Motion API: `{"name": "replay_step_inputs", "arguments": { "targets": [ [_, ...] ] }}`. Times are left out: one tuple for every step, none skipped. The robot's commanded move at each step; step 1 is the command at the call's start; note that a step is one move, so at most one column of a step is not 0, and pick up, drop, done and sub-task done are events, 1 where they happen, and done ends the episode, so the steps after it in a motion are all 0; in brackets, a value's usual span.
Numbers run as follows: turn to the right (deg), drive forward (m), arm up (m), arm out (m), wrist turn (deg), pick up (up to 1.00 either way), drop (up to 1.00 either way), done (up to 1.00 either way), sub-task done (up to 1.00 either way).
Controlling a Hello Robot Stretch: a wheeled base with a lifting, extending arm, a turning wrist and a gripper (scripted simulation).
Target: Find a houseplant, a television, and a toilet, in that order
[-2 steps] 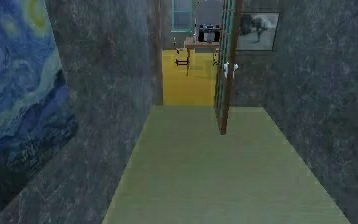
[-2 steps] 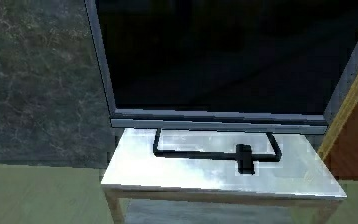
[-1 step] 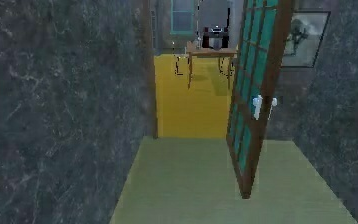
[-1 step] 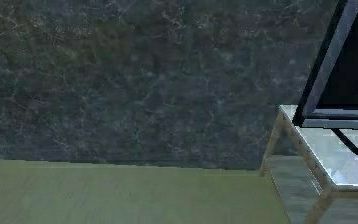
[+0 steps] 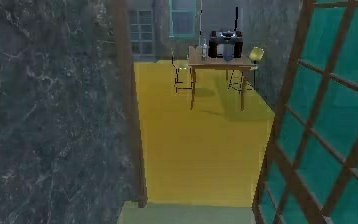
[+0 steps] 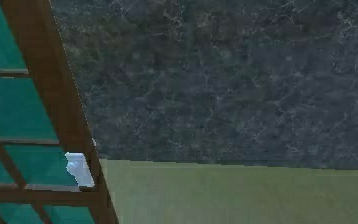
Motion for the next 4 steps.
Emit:
{"name": "replay_step_inputs", "arguments": {
  "targets": [
    [0.0,1.0,0.0,0.0,0.0,0.0,0.0,0.0,0.0],
    [0.0,0.5,0.0,0.0,0.0,0.0,0.0,0.0,0.0],
    [-45.0,0.0,0.0,0.0,0.0,0.0,0.0,0.0,0.0],
    [-39.0,0.0,0.0,0.0,0.0,0.0,0.0,0.0,0.0]
  ]
}}
